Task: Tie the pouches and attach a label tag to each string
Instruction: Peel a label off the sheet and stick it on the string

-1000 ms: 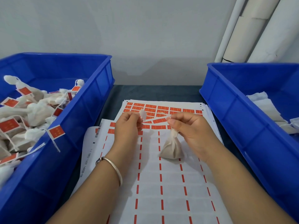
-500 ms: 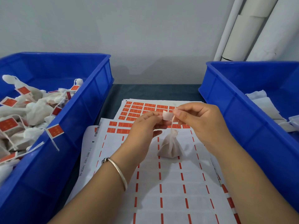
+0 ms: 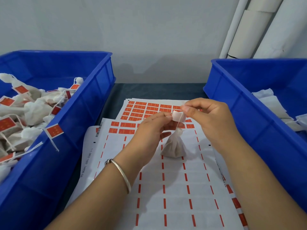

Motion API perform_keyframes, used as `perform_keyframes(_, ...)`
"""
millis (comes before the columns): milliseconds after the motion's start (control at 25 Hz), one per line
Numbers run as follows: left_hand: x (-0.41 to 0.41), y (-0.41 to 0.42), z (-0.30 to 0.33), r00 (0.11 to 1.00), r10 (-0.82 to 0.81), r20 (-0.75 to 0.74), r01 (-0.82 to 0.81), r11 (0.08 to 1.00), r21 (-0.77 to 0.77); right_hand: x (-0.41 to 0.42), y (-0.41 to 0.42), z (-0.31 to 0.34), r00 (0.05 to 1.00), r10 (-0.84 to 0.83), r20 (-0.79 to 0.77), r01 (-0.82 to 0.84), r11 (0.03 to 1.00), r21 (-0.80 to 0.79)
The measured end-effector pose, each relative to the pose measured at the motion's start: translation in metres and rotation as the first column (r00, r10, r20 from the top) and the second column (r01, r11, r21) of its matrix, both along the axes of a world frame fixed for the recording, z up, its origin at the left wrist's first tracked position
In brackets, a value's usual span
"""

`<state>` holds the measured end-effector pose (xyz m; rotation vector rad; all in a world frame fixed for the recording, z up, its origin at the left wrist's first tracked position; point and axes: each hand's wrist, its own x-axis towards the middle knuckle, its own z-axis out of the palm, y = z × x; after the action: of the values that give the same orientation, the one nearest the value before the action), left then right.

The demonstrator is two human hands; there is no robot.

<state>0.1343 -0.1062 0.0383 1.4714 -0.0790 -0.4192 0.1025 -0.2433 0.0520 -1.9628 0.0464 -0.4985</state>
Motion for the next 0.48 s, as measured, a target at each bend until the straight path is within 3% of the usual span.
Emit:
perform_keyframes(240, 0.0003, 0.0003, 0.0005, 0.999, 0.009, -0.034, -0.011, 0.999, -0.042, -0.0005, -0.0002, 0.0000, 1.000, 0.011, -0.011, -0.011, 1.000, -0.009)
perform_keyframes(480, -0.0008, 0.0033, -0.0028, 0.997, -0.045, 0.063, 0.047, 0.998, -0.036, 0.0011, -0.0004, -0.0012, 0.999, -0.035, -0.023, 0.036, 0.999, 0.001)
